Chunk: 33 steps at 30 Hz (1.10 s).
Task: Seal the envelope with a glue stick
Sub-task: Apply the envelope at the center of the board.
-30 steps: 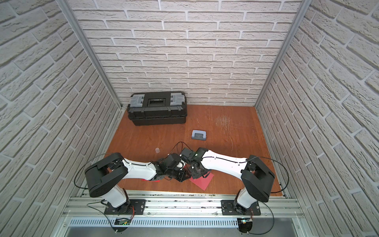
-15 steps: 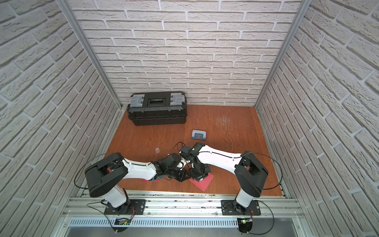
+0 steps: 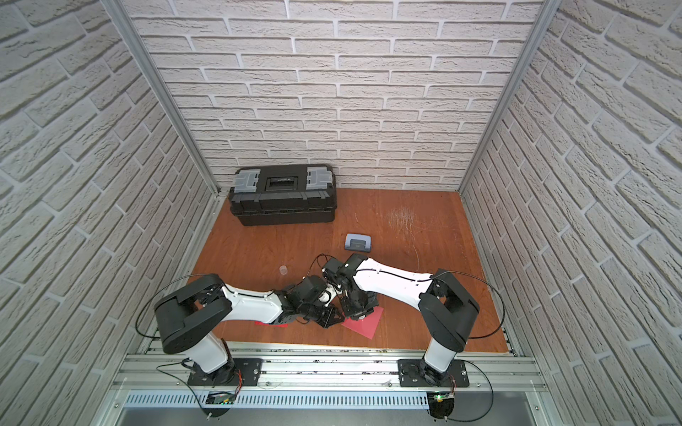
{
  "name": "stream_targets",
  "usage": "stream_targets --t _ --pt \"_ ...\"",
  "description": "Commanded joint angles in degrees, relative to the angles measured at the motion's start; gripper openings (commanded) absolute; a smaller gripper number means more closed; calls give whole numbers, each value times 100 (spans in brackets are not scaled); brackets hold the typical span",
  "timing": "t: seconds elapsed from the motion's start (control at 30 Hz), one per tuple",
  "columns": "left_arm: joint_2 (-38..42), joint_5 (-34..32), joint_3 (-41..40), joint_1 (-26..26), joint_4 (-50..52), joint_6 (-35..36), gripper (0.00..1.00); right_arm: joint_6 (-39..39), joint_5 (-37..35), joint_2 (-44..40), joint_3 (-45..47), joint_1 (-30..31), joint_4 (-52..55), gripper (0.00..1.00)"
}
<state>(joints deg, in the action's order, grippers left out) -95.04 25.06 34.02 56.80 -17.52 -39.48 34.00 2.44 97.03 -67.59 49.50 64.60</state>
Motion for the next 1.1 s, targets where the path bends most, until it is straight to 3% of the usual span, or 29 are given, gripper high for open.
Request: stream_targets --t 0.0,0.13,0.3,0.37,0.5,0.6,0.7,0.87,0.93,1.0,1.07 --pt "-181 89 17 82 187 231 0 -312 878 61 -39 154 -885 3" --pt "-181 98 17 88 179 224 0 -321 217 324 -262 139 -497 3" --pt "-164 122 1 96 170 225 0 -118 -1317 506 -555 123 -134 3" --pt "-174 112 8 95 187 221 0 -251 -1149 560 -605 120 -255 3" --pt "-195 108 25 88 214 212 0 -678 890 668 -463 127 -923 3" --pt "-194 101 21 101 205 213 0 -820 1494 722 -463 166 -888 3" --pt "-187 94 17 86 210 192 0 -777 1056 609 -402 139 -890 3" --pt "-194 89 17 83 214 182 0 -461 -1204 672 -493 131 -363 3" --pt "-175 67 17 86 231 187 0 -336 -1788 672 -542 131 -255 3" --pt "-171 63 8 80 240 177 0 -383 -1523 635 -532 132 -406 3" --pt "-171 58 8 83 240 173 0 -605 -375 613 -420 132 -842 3"
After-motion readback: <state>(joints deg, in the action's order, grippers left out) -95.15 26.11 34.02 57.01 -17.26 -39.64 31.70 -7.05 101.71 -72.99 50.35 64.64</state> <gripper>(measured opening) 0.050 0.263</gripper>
